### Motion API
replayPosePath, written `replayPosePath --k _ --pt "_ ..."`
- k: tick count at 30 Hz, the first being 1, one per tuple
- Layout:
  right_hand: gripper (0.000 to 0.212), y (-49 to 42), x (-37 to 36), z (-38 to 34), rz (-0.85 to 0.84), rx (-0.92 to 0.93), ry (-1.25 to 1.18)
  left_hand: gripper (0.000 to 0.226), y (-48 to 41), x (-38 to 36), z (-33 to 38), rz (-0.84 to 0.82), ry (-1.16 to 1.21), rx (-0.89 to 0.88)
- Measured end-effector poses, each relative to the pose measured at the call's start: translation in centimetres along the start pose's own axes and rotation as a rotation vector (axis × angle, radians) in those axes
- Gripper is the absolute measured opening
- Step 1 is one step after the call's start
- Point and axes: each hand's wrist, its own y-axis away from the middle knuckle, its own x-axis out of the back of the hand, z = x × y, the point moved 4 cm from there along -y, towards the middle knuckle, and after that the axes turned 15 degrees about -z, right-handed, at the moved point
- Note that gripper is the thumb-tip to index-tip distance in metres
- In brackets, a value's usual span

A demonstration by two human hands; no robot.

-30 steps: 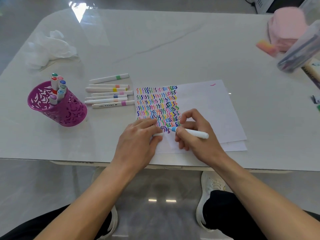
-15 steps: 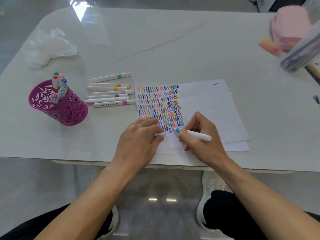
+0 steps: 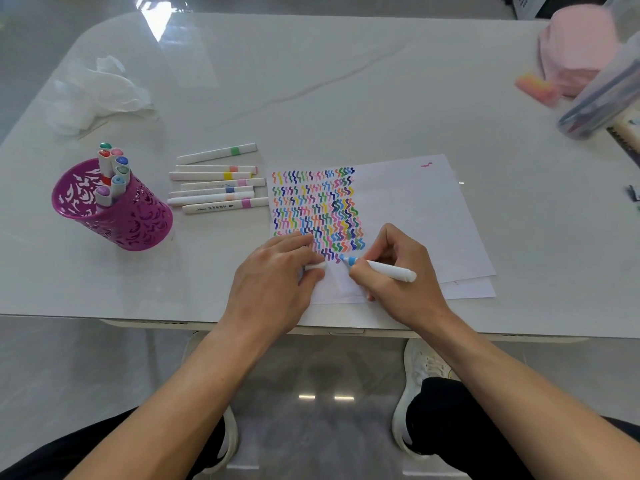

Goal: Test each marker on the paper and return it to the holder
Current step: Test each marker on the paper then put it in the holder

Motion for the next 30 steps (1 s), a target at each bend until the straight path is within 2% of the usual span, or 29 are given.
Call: replayPosePath --k 8,15,20,22,25,30 --pt "0.025 0.0 -0.1 0.3 -0.020 -0.010 -0.033 0.020 0.0 -0.1 -0.1 0.023 0.022 0.003" --pt "0.020 -0.1 1.0 -0.5 0.070 0.040 -0.398 0.016 0.2 0.0 0.2 0.085 -0.056 -0.072" --pt "0.016 0.0 1.7 -1.4 0.104 0.088 -0.455 0.014 0.5 0.8 0.2 0.170 -0.061 -0.111" --pt "0.012 0.1 1.8 -1.7 0.091 0.101 -0.427 0.016 0.6 1.2 0.3 0.189 0.004 -0.080" --pt "0.012 0.3 1.8 -2.5 0.066 0.127 -0.412 0.019 0.7 1.8 0.3 0.201 0.233 0.003" --pt "0.004 0.5 1.7 -3.5 -0.013 0.140 -0.452 0.022 0.6 1.7 0.0 0.133 0.532 0.096"
